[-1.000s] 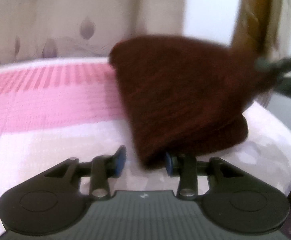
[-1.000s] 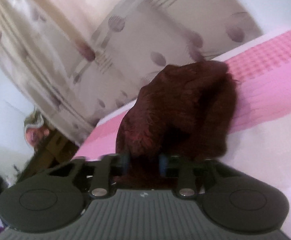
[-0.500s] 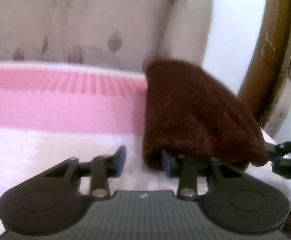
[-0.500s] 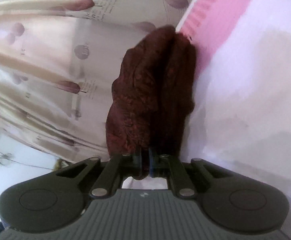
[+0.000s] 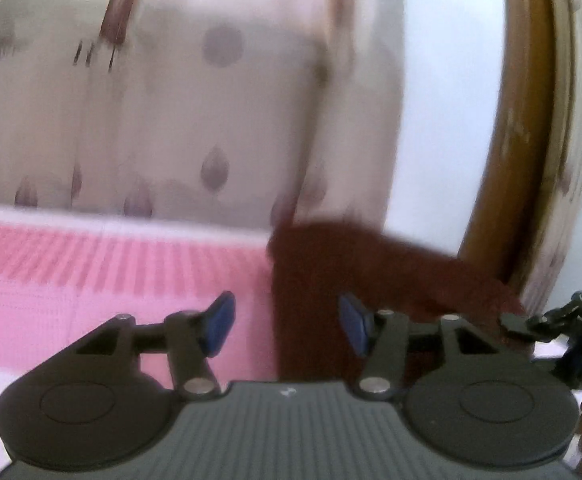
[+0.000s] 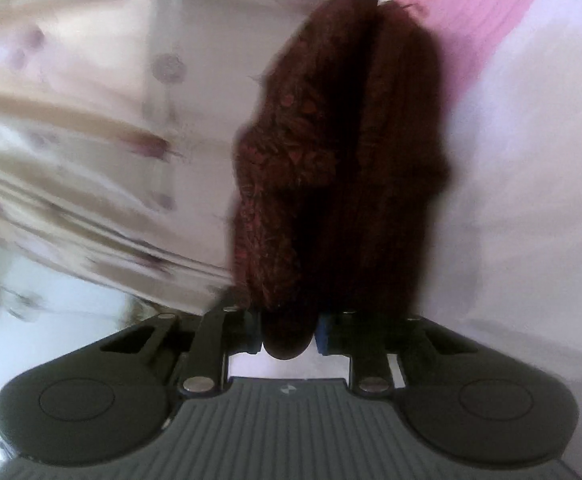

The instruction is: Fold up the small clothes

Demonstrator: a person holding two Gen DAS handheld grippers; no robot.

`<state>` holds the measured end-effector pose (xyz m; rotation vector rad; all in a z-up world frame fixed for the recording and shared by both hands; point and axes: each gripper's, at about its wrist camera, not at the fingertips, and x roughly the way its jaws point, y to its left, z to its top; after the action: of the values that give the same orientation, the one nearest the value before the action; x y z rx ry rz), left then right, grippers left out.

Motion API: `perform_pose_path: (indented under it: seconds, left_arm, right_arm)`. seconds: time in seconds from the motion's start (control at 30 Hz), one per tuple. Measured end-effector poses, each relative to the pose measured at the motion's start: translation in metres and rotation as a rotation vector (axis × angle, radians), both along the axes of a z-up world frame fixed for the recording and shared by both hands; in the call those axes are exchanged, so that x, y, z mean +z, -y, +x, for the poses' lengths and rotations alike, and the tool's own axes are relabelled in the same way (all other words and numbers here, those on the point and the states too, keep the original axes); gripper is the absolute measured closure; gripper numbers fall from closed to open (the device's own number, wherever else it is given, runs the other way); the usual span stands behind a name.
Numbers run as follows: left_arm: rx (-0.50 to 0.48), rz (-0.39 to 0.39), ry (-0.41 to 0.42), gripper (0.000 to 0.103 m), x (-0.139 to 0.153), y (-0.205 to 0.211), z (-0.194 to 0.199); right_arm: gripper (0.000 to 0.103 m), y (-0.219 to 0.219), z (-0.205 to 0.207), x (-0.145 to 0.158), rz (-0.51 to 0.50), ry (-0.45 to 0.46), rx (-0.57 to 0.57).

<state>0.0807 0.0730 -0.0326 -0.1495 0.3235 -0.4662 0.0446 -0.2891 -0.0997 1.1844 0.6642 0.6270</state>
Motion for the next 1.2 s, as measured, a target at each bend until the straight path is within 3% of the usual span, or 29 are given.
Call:
perform_pose_path:
  seconds: [0.07,0.1,0.17,0.27,0.33,0.4,0.53,0.6,0.7,0.77,0.8,0.9,0.97,1.03,1.17,1.2]
  left_arm:
    - [-0.042,0.005,0.033,0.046,0.008,0.008,-0.002]
    - [-0.066,0.027,0.042,0.046,0.007,0.014,-0.002]
    - [-0.107,0.085,0.040,0.046,-0.001,0.028,0.003]
    - [-0.190,0.128,-0.011,0.046,-0.020,0.044,0.015]
    - [-0.219,0.159,-0.024,0.046,-0.033,0.051,0.023]
    - [-0.243,0.136,-0.045,0.044,-0.041,0.053,0.026]
    - [-0.268,0.114,-0.042,0.040,-0.047,0.057,0.022]
    - [-0.279,0.131,-0.029,0.033,-0.049,0.059,0.019]
    - [-0.284,0.156,-0.006,0.032,-0.050,0.061,0.021]
    - [-0.285,0.139,-0.018,0.032,-0.049,0.059,0.019]
    - [-0.285,0.130,-0.022,0.032,-0.050,0.058,0.020]
    - [-0.281,0.131,-0.011,0.032,-0.051,0.059,0.016]
    - [-0.279,0.131,-0.006,0.032,-0.051,0.060,0.014]
    - [-0.277,0.127,-0.004,0.032,-0.051,0.059,0.014]
    - [-0.281,0.115,-0.004,0.027,-0.053,0.057,0.012]
    - [-0.286,0.115,-0.003,0.026,-0.053,0.057,0.011]
  right_arm:
    - [0.076,-0.006,0.003,0.009,0.103,0.084,-0.002]
    - [0.076,-0.011,0.003,0.011,0.106,0.109,0.003]
    - [0.077,-0.019,0.006,-0.009,0.112,0.038,0.021]
    - [0.080,-0.021,0.005,-0.040,0.067,-0.084,-0.007]
    - [0.080,-0.016,0.000,-0.038,0.047,-0.079,-0.027]
    - [0.079,-0.014,-0.006,-0.029,-0.030,-0.056,-0.030]
    - [0.081,-0.003,-0.017,-0.022,-0.094,-0.054,-0.044]
    - [0.081,0.004,-0.023,-0.020,-0.073,-0.059,-0.065]
    - [0.084,0.008,-0.021,-0.023,-0.082,-0.063,-0.048]
    - [0.076,0.007,-0.020,-0.021,-0.107,-0.060,-0.024]
    - [0.068,0.011,-0.020,-0.012,-0.119,-0.038,-0.036]
    - [0.044,0.033,-0.020,0.022,-0.173,0.018,-0.131]
    - [0.035,0.043,-0.010,0.048,-0.252,0.080,-0.185]
    - [0.025,0.050,0.011,0.061,-0.302,0.081,-0.219]
    - [0.025,0.046,0.067,0.062,-0.370,0.065,-0.192]
    - [0.040,0.042,0.077,0.057,-0.386,0.055,-0.173]
